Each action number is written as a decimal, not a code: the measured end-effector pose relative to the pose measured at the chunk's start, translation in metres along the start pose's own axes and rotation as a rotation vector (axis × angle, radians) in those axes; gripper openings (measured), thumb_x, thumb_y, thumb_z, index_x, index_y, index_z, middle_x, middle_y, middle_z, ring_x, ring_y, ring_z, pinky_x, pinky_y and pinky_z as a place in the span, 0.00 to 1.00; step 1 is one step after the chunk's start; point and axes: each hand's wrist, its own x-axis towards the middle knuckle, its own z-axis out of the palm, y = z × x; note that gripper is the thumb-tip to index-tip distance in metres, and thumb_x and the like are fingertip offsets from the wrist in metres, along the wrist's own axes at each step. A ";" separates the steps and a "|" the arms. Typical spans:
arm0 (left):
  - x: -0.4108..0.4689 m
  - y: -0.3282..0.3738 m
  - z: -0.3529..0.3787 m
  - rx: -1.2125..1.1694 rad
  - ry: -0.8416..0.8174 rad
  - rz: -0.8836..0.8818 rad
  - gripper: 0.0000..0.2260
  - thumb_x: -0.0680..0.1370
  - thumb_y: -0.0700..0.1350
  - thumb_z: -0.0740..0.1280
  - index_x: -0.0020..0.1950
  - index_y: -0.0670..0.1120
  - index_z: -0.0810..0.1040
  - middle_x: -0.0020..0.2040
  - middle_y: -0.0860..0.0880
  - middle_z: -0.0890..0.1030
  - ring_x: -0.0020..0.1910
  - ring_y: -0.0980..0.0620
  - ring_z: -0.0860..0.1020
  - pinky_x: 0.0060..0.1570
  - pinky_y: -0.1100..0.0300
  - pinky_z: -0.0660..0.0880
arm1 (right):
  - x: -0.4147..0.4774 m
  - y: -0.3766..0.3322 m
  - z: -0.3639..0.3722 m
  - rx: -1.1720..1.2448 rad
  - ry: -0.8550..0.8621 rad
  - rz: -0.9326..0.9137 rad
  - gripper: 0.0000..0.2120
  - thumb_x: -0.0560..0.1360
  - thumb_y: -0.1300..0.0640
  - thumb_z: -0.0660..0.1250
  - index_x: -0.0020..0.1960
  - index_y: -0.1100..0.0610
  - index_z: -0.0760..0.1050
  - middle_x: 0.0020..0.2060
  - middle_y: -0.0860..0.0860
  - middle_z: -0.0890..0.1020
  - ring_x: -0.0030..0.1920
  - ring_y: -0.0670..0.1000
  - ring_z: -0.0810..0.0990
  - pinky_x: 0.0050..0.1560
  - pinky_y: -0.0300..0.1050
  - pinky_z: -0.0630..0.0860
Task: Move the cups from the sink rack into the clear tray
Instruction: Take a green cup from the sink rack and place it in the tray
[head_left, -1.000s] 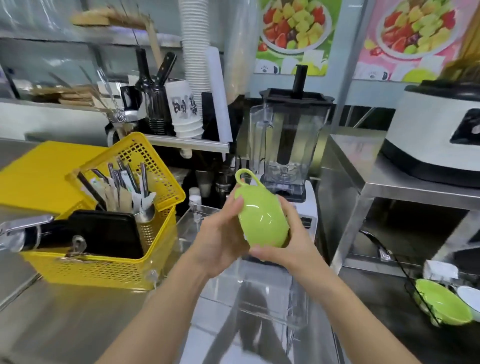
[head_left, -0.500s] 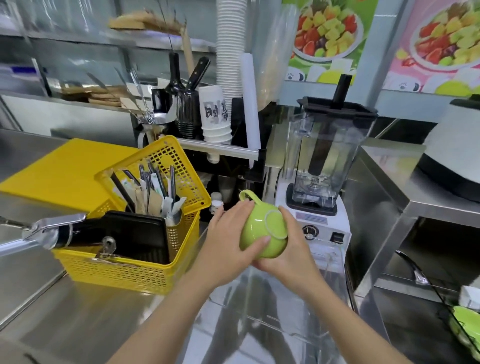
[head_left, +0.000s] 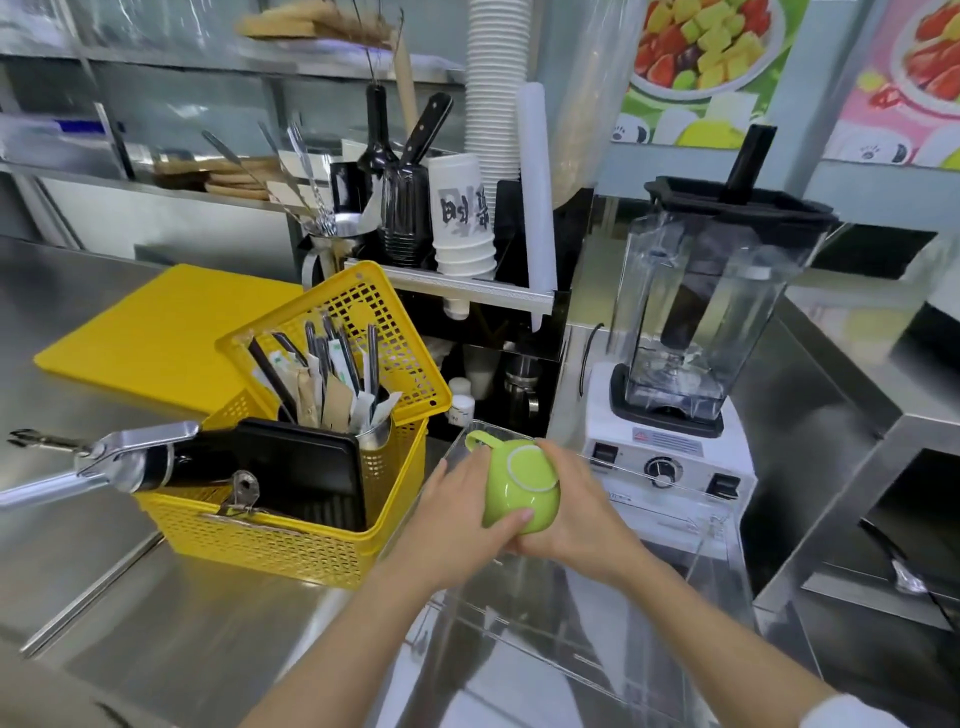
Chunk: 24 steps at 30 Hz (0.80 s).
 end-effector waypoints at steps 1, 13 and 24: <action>0.000 -0.001 0.000 -0.005 -0.009 -0.017 0.35 0.75 0.58 0.62 0.75 0.43 0.52 0.74 0.49 0.63 0.73 0.53 0.57 0.72 0.60 0.41 | 0.001 0.001 0.001 -0.009 -0.003 -0.004 0.46 0.53 0.46 0.77 0.67 0.50 0.62 0.60 0.49 0.71 0.61 0.49 0.69 0.63 0.53 0.69; 0.005 -0.001 -0.009 -0.049 -0.262 -0.185 0.35 0.75 0.60 0.61 0.75 0.48 0.51 0.74 0.47 0.64 0.70 0.47 0.66 0.66 0.51 0.65 | 0.010 0.006 -0.014 -0.203 -0.228 0.033 0.55 0.58 0.39 0.76 0.74 0.47 0.47 0.73 0.49 0.56 0.72 0.52 0.58 0.72 0.53 0.57; 0.025 0.110 0.005 0.239 -0.100 0.110 0.23 0.78 0.56 0.59 0.70 0.48 0.63 0.67 0.48 0.71 0.65 0.47 0.69 0.60 0.53 0.68 | -0.045 0.030 -0.127 -0.270 -0.077 -0.003 0.38 0.69 0.39 0.67 0.72 0.41 0.50 0.71 0.40 0.59 0.66 0.46 0.69 0.63 0.49 0.71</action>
